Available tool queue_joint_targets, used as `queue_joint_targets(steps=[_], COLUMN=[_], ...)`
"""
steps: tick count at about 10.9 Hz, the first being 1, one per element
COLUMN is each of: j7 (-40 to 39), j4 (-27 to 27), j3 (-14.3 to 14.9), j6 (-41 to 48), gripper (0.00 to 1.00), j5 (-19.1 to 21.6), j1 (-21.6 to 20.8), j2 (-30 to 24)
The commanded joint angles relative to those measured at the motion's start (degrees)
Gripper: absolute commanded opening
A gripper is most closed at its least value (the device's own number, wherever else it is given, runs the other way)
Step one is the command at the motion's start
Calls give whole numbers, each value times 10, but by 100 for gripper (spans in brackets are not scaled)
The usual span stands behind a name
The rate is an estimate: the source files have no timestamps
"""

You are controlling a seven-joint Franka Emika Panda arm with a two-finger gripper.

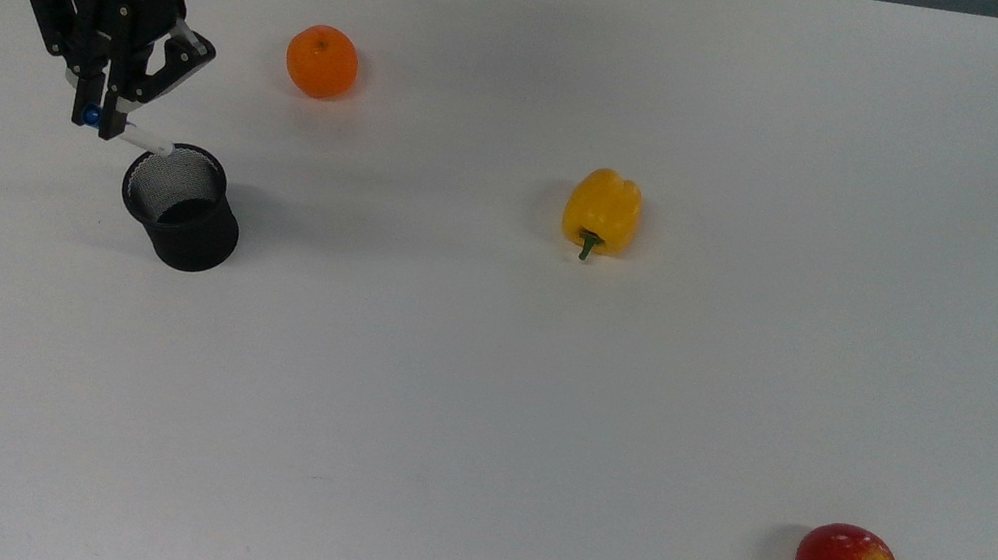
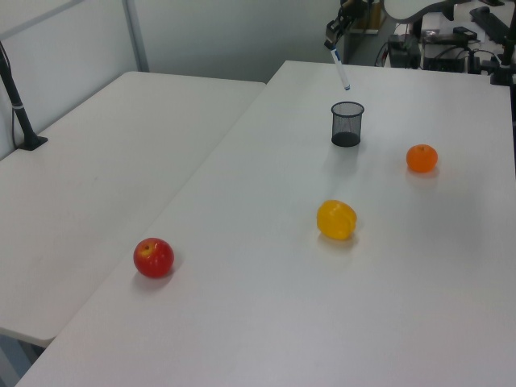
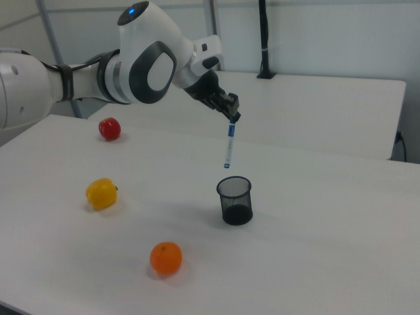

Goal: Take marker pen
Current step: 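Lift the marker straight up out of the pen cup, then carry the marker toward the yellow pepper and lower it to the table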

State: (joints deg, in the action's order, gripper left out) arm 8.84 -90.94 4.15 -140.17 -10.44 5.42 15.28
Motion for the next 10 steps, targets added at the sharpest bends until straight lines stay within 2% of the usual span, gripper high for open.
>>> queue_joint_targets(steps=[1,3,4,8,10], j7=[16,16,15,9,9], j4=[-20,-20,-20,-22,-25], j3=[-7,-12,-25,-90,-96], j6=[93,190,237,373,399], gripper=[11,11,11,11,12], j5=[-3,-2,5,44,55], j1=[-43,-80,-93,-97,-114], j2=[-31,-45,-47,-53,-50])
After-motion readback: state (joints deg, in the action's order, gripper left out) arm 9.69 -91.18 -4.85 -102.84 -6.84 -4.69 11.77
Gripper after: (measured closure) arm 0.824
